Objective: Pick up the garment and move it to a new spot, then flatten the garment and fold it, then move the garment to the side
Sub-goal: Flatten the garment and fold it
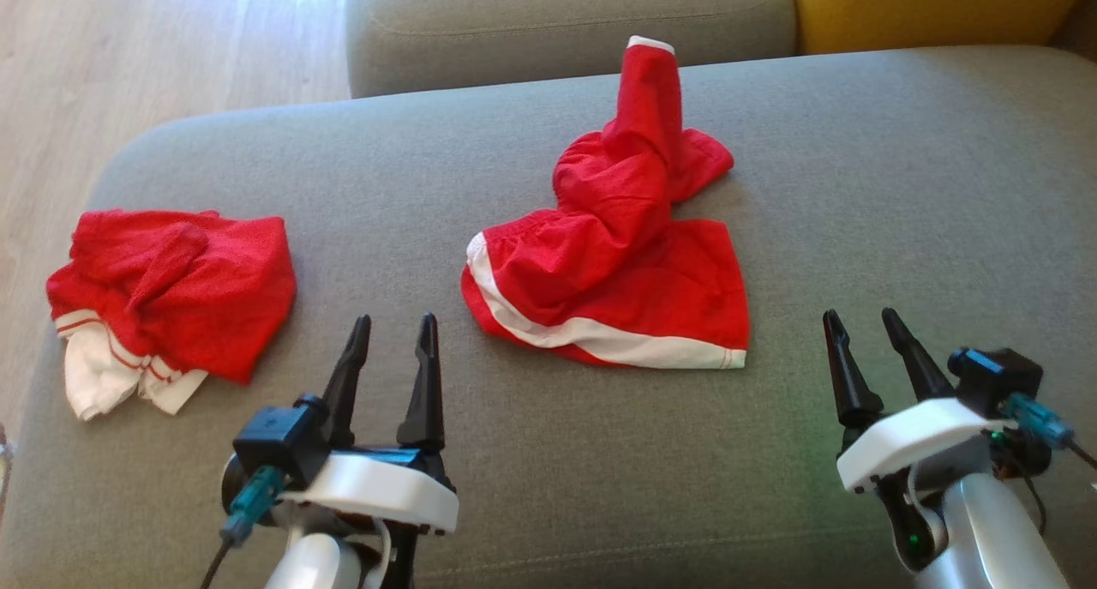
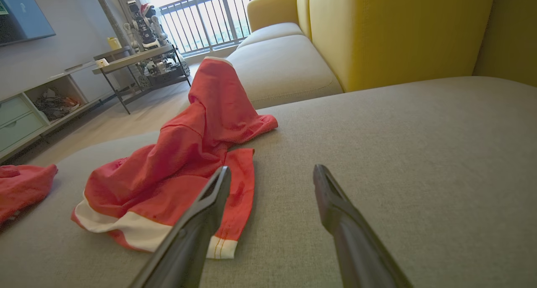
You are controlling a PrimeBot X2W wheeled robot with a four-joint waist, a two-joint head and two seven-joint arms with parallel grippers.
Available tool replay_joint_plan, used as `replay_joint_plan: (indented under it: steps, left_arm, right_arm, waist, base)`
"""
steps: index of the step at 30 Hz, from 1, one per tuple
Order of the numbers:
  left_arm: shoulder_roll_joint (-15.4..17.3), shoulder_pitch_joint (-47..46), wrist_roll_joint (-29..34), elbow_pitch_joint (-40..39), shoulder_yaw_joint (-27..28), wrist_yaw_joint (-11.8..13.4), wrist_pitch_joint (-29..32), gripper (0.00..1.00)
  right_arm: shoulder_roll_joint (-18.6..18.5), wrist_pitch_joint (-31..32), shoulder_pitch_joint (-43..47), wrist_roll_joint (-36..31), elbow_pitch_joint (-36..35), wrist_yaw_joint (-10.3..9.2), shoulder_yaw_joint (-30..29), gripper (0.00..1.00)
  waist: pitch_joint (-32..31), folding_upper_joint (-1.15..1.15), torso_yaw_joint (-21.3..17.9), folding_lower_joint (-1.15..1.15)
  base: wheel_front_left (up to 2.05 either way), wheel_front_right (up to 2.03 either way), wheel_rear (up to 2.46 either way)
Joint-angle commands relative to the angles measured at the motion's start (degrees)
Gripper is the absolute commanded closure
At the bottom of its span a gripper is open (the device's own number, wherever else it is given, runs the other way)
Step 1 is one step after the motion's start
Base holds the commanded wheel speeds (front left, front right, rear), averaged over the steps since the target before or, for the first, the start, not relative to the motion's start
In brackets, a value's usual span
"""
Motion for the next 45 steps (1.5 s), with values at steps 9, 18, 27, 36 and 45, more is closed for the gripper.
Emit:
replay_joint_plan:
  steps: [9,18,27,36,45]
  left_arm:
    - [-0.1,-2.0,0.1,-1.7,0.1,-0.2,-0.3,0.0]
    - [-0.1,-2.8,0.5,-1.0,-1.8,-0.3,-0.3,0.0]
    - [-0.1,-3.3,0.4,-1.2,-2.6,0.2,-0.3,0.0]
    - [-0.1,-4.0,0.7,-1.2,-2.7,0.5,-0.3,0.0]
    - [-0.1,-3.8,0.7,-0.8,-1.2,0.5,-0.3,0.0]
  right_arm:
    - [0.3,4.5,0.8,3.4,-5.1,-0.02,5.8,0.0]
    - [0.3,6.9,-2.2,7.3,6.2,-0.02,3.8,0.0]
    - [0.3,4.3,-6.6,9.5,16.2,-0.02,4.6,0.0]
    - [0.3,2.6,-10.6,12.1,22.1,-0.02,7.9,1.0]
    - [0.3,0.0,-12.0,9.9,24.0,-0.02,9.1,1.0]
  waist:
    - [0.9,0.0,1.0,0.01]
    - [2.8,0.0,4.8,0.01]
    - [4.3,0.0,7.8,0.01]
    - [5.5,0.0,8.5,0.01]
    - [3.4,0.0,6.6,0.01]
  base:
    - [0.0,0.0,0.0]
    - [0.0,0.0,0.0]
    - [0.0,0.0,0.0]
    - [0.0,0.0,0.0]
    - [0.0,0.0,0.0]
